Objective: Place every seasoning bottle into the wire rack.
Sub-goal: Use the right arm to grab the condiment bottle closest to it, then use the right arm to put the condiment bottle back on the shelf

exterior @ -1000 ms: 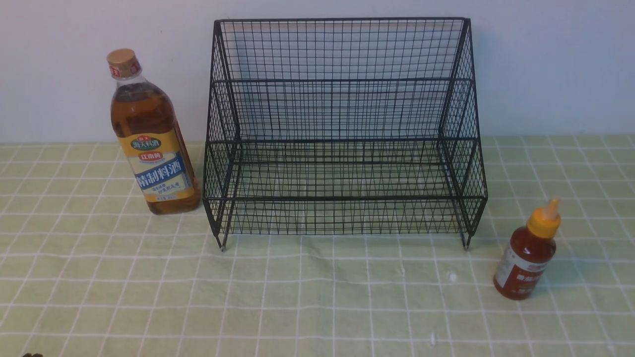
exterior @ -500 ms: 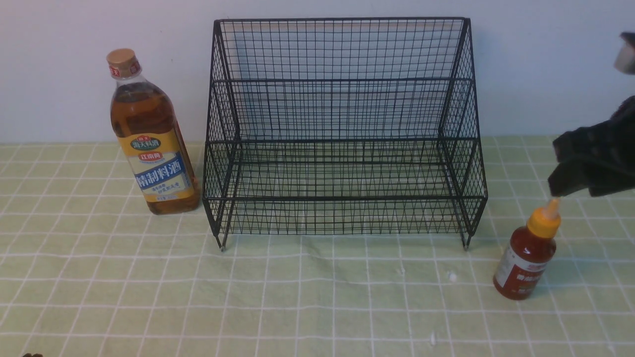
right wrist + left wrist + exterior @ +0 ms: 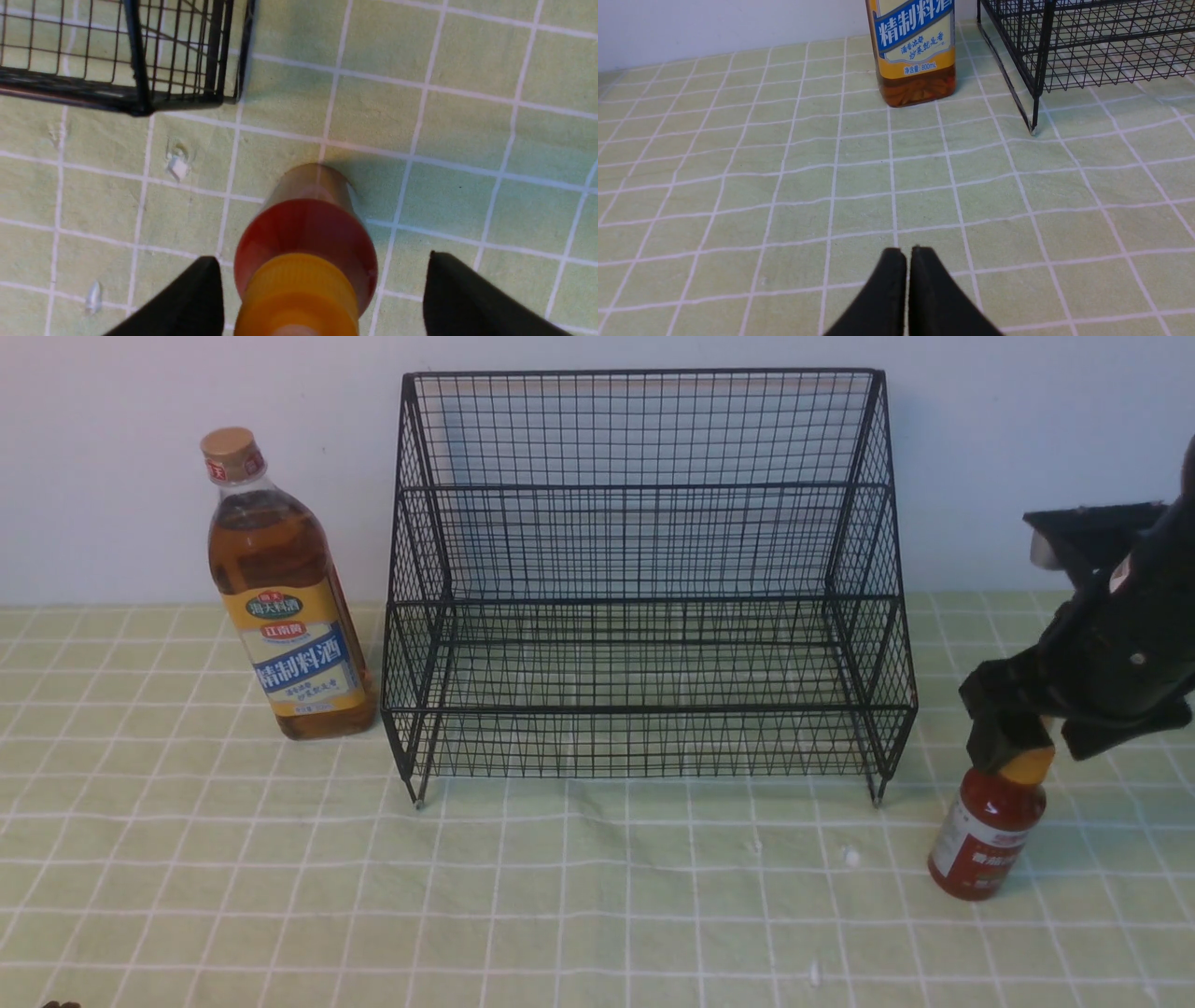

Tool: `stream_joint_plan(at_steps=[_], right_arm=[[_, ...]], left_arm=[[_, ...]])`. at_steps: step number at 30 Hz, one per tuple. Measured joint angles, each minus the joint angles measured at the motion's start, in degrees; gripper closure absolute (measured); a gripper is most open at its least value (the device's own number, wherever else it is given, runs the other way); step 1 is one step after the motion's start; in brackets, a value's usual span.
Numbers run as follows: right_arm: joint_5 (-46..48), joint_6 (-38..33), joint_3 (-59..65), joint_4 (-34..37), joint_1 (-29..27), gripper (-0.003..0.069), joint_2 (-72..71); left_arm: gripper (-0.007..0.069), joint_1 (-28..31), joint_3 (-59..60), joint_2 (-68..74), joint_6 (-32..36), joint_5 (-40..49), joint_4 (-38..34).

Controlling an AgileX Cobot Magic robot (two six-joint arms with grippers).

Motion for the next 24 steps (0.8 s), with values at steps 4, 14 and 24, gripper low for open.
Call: stream_joint_plan(at_steps=[4, 14, 24], right_arm=[[-0.05, -1.23, 0.0, 0.31, 0.01, 0.0346, 0.5], [8.02, -3.09, -6.74, -0.64, 0.07, 0.0361, -6.77], [10.18, -3.65, -24.5, 1.2, 0.43, 0.0361, -15.13]], left_arm=[[0.0631, 0.0, 0.0, 0.0, 0.0, 0.0, 0.0], [0.0631, 0.0, 0.0, 0.0, 0.0, 0.0, 0.0], [0.0631, 0.0, 0.0, 0.0, 0.0, 0.0, 0.0]])
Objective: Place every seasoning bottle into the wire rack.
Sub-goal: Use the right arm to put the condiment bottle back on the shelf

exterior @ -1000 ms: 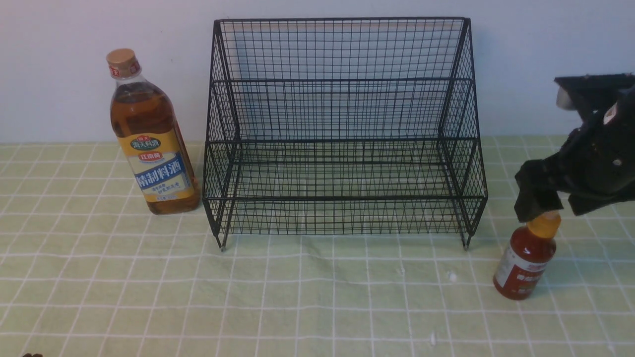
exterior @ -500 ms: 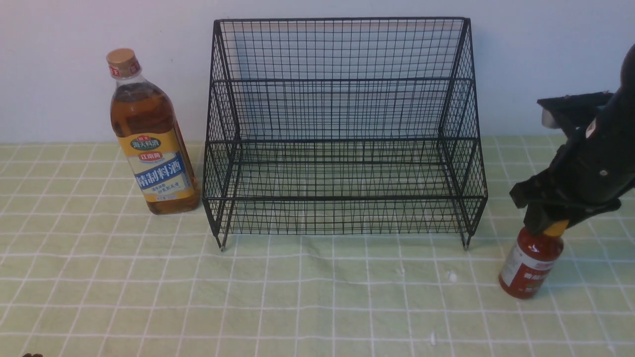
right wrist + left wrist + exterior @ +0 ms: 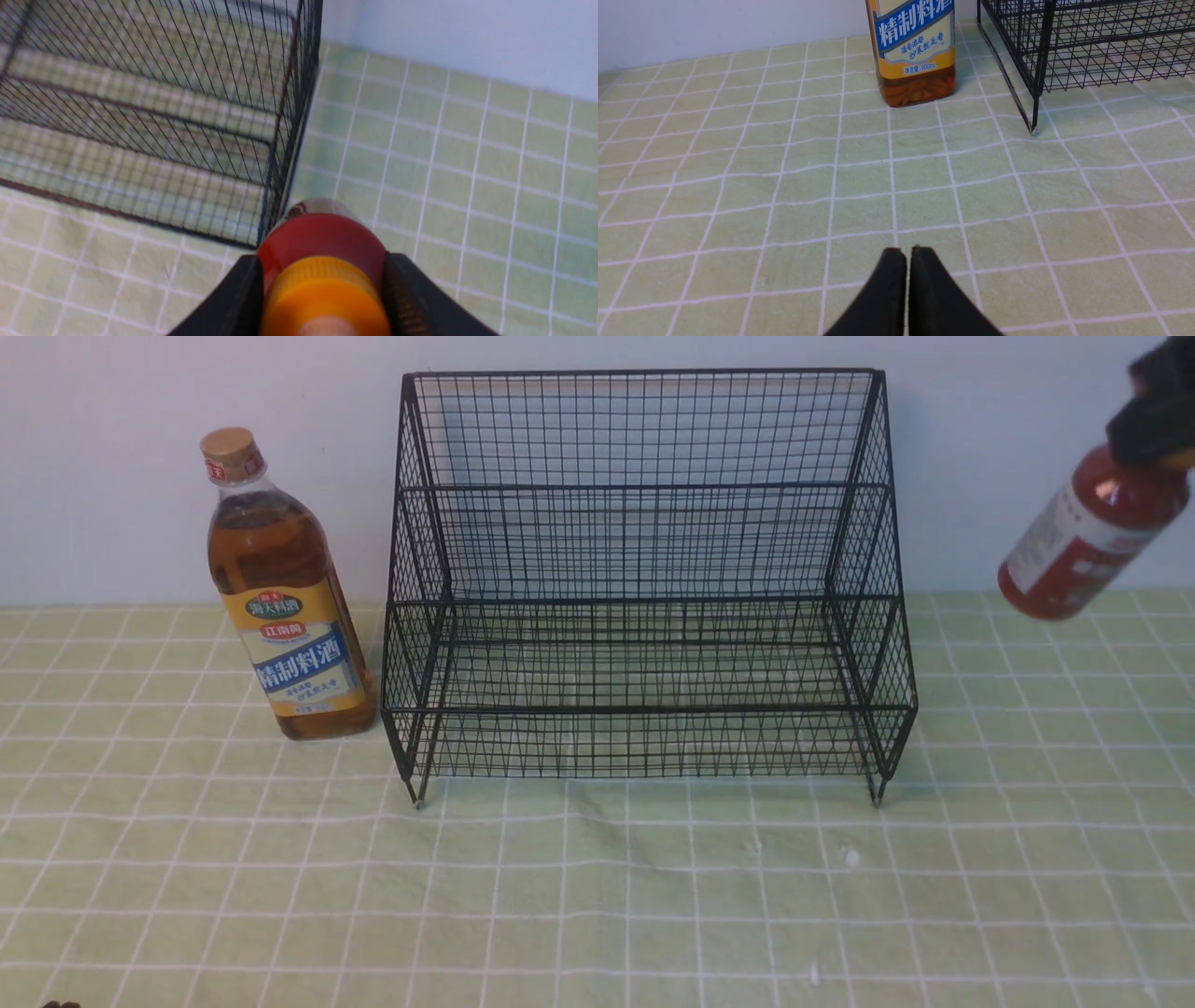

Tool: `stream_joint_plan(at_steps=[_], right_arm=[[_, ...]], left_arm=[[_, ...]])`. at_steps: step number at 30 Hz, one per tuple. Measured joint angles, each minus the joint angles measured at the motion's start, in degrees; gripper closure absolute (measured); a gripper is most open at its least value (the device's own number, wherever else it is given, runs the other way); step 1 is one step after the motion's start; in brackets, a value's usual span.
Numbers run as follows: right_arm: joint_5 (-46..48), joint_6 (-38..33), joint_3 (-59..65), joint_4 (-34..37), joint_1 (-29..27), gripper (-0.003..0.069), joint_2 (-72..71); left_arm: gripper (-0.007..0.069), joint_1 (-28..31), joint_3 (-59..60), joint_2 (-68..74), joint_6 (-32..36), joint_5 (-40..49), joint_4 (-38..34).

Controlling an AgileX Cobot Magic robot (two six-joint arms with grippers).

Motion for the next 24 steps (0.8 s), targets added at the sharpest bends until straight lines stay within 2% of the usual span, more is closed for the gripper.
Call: stream_joint_plan(at_steps=[7, 15, 24], right_arm=[[0.32, -0.87, -8.01, 6.52, 5.37, 0.0361, 5.42], [0.06, -0.32, -8.17, 0.82, 13.31, 0.0361, 16.02], [-2.05, 0.24, -8.17, -0.29, 13.74, 0.0361, 22.97]], left_arm=[[0.0631, 0.0, 0.0, 0.0, 0.0, 0.0, 0.0], [0.0631, 0.0, 0.0, 0.0, 0.0, 0.0, 0.0], [0.0631, 0.0, 0.0, 0.0, 0.0, 0.0, 0.0]])
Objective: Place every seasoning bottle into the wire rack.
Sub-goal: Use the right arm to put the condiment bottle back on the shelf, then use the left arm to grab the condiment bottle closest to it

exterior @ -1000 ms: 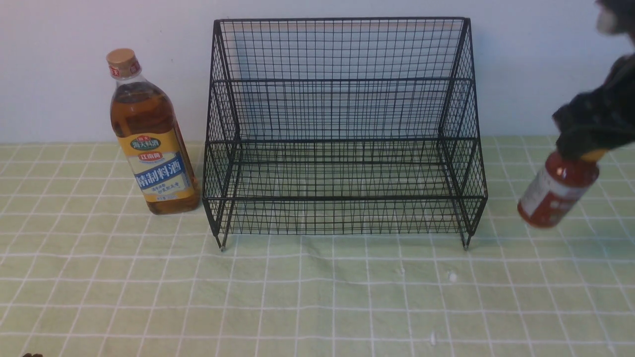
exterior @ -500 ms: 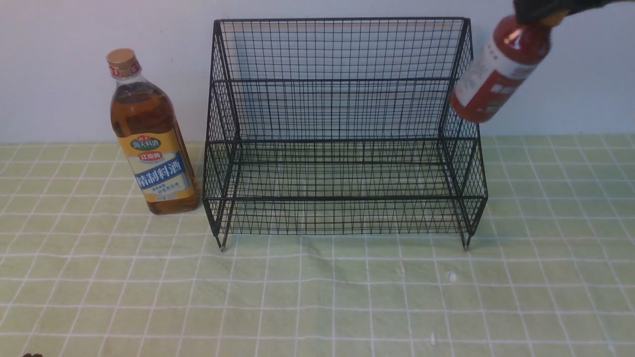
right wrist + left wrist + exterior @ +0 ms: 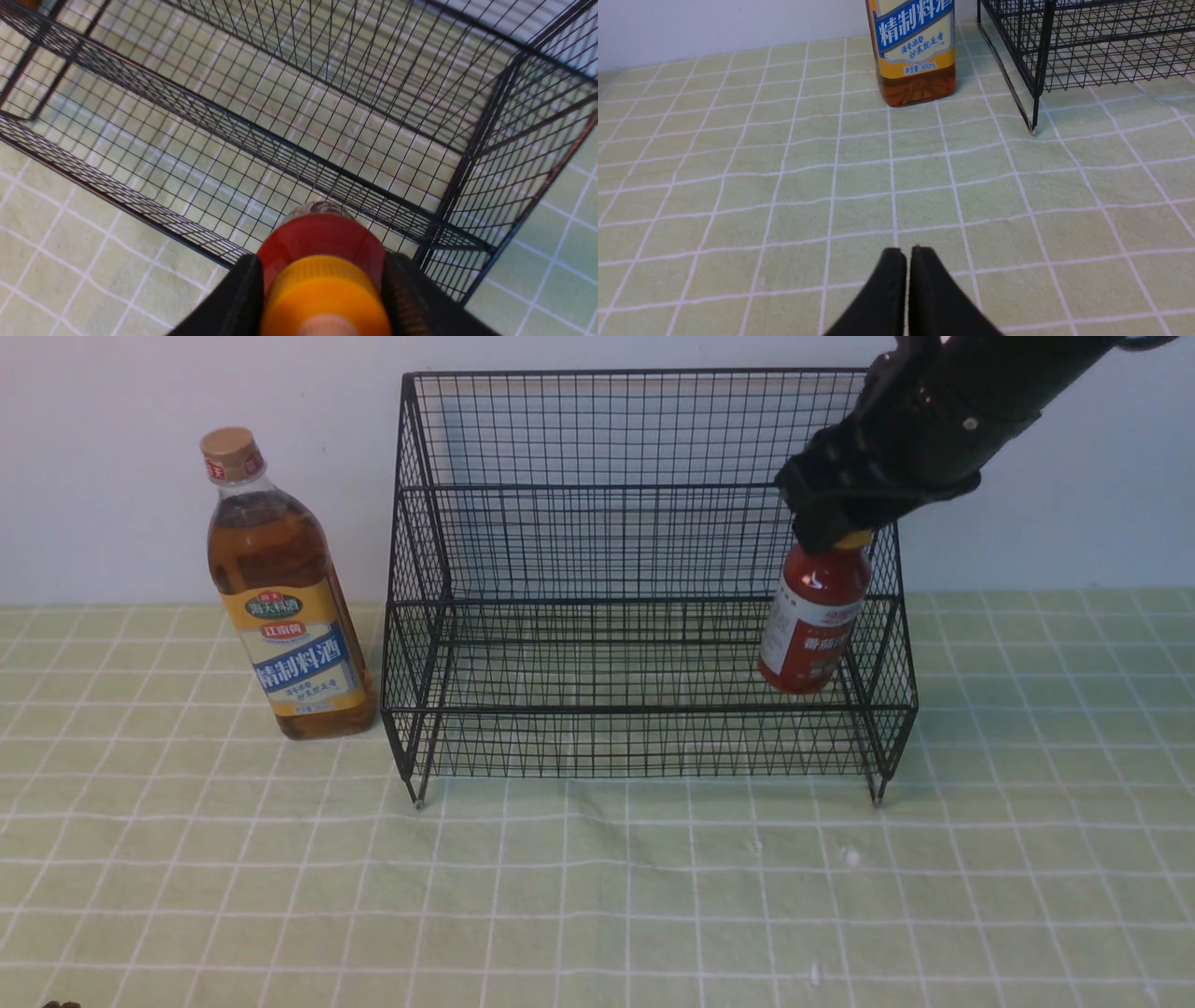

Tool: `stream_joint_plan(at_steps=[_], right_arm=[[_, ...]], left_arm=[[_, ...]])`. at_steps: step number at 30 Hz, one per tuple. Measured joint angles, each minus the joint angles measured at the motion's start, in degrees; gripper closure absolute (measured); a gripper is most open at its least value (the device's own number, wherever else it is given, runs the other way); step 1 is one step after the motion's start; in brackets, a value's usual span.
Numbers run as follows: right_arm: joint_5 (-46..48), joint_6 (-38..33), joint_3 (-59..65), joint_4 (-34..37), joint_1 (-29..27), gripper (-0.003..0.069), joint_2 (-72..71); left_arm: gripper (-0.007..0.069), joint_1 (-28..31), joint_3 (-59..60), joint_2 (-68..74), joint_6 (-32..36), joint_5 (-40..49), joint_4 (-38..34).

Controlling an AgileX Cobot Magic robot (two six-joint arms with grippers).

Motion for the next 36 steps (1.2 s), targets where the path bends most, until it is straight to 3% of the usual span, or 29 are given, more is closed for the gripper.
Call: stream_joint_plan(at_steps=[16, 23, 26, 31, 33, 34, 36], right_arm=[[0.72, 1.45, 0.0, 0.12, 0.0, 0.0354, 7.66], [0.47, 1.85, -1.4, -1.03, 0.0, 0.0204, 7.67], [0.4, 2.14, -3.03, -1.3, 0.0, 0.0194, 6.85], [0.45, 2.35, -3.59, -1.3, 0.0, 0.0281, 1.47], [0.51, 2.47, -3.7, -1.3, 0.0, 0.0405, -4.98], [0.51, 2.47, -3.7, -1.3, 0.0, 0.0415, -4.98], [0.62, 2.47, -3.77, -1.3, 0.0, 0.0528, -11.42]], left_arm=[[0.0631, 0.0, 0.0, 0.0, 0.0, 0.0, 0.0], [0.0631, 0.0, 0.0, 0.0, 0.0, 0.0, 0.0], [0.0631, 0.0, 0.0, 0.0, 0.0, 0.0, 0.0], [0.0631, 0.0, 0.0, 0.0, 0.0, 0.0, 0.0], [0.0631, 0.0, 0.0, 0.0, 0.0, 0.0, 0.0], [0.0631, 0.0, 0.0, 0.0, 0.0, 0.0, 0.0], [0.0631, 0.0, 0.0, 0.0, 0.0, 0.0, 0.0]])
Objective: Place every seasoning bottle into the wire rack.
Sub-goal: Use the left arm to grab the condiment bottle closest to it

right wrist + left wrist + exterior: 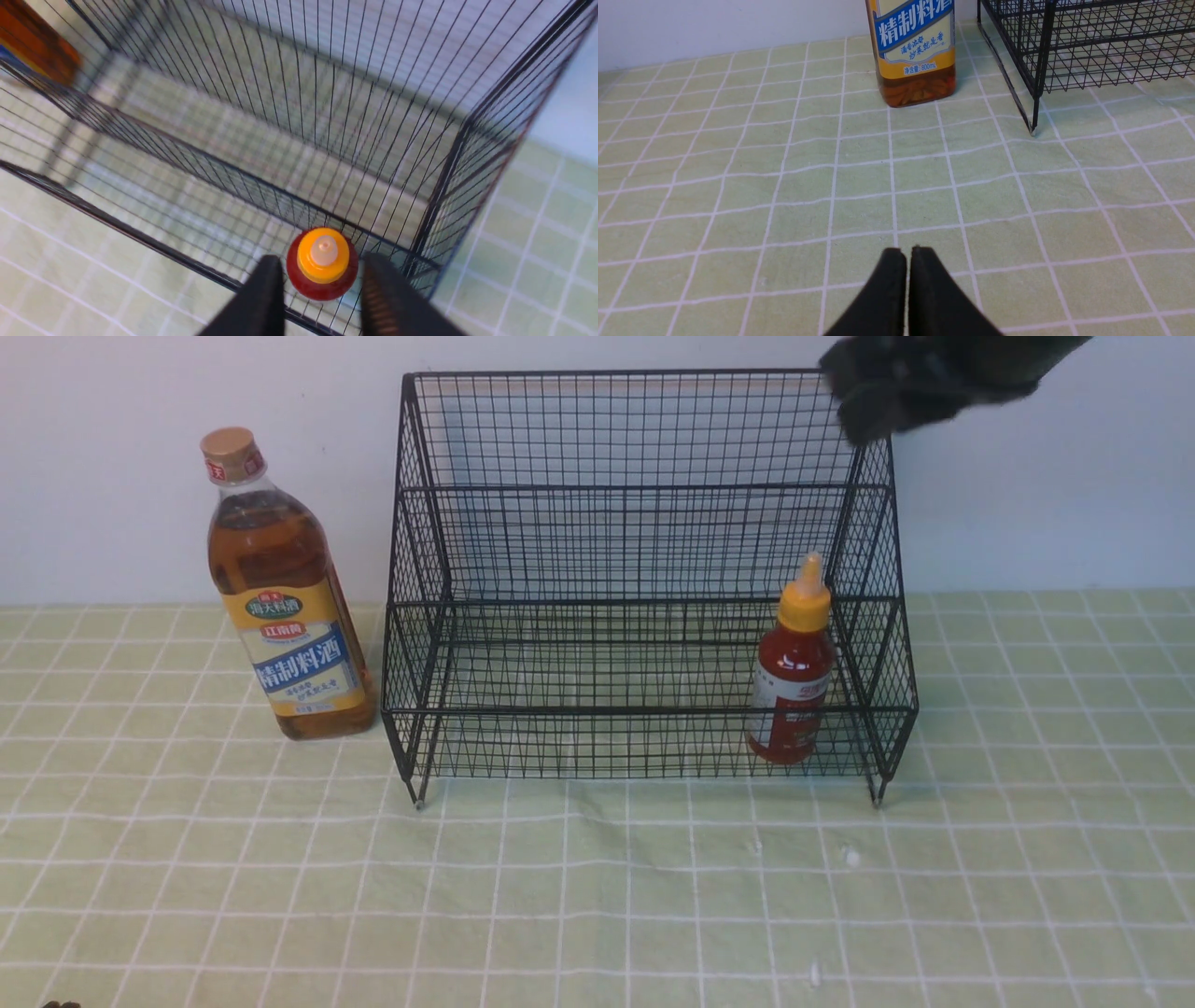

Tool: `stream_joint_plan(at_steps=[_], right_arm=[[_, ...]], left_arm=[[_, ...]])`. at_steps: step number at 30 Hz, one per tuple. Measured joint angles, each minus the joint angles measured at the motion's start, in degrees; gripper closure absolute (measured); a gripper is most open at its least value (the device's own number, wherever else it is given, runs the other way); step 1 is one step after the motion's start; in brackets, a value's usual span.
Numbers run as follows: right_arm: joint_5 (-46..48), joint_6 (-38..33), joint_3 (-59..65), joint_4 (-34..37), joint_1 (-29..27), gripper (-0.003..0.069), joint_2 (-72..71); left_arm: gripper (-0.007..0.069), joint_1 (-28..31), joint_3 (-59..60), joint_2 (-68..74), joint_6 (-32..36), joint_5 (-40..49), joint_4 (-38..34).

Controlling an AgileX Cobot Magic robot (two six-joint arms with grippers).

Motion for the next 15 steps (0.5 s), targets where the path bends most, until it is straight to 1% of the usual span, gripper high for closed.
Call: stream_joint_plan(at_steps=[1, 2, 4, 7, 9, 10, 11, 13, 15], right_arm=[[0.13, 0.02, 0.0, 0.0, 0.0, 0.0558, -1.69], [0.33, 0.07, -0.06, 0.06, 0.0, 0.0615, -5.6], [0.46, 0.06, 0.08, 0.17, 0.0, 0.0657, -11.89], [-1.11, 0.18, 2.6, 0.17, 0.0, 0.067, -19.34], [-5.33, 0.25, 7.55, 0.17, 0.0, 0.0672, -27.65], [-5.86, 0.25, 8.72, 0.17, 0.0, 0.0672, -28.39], [-8.74, 0.27, 11.32, 0.11, 0.0, 0.0672, -32.08], [-18.46, 0.61, 21.88, -0.38, 0.0, 0.0673, -41.9], [-22.93, 0.94, 26.51, -0.7, 0.0, 0.0673, -45.65]], left_arm=[[0.0631, 0.0, 0.0, 0.0, 0.0, 0.0, 0.0], [0.0631, 0.0, 0.0, 0.0, 0.0, 0.0, 0.0], [0.0631, 0.0, 0.0, 0.0, 0.0, 0.0, 0.0], [0.0631, 0.0, 0.0, 0.0, 0.0, 0.0, 0.0], [0.0631, 0.0, 0.0, 0.0, 0.0, 0.0, 0.0], [0.0631, 0.0, 0.0, 0.0, 0.0, 0.0, 0.0], [0.0631, 0.0, 0.0, 0.0, 0.0, 0.0, 0.0], [0.0631, 0.0, 0.0, 0.0, 0.0, 0.0, 0.0], [0.0631, 0.0, 0.0, 0.0, 0.0, 0.0, 0.0]])
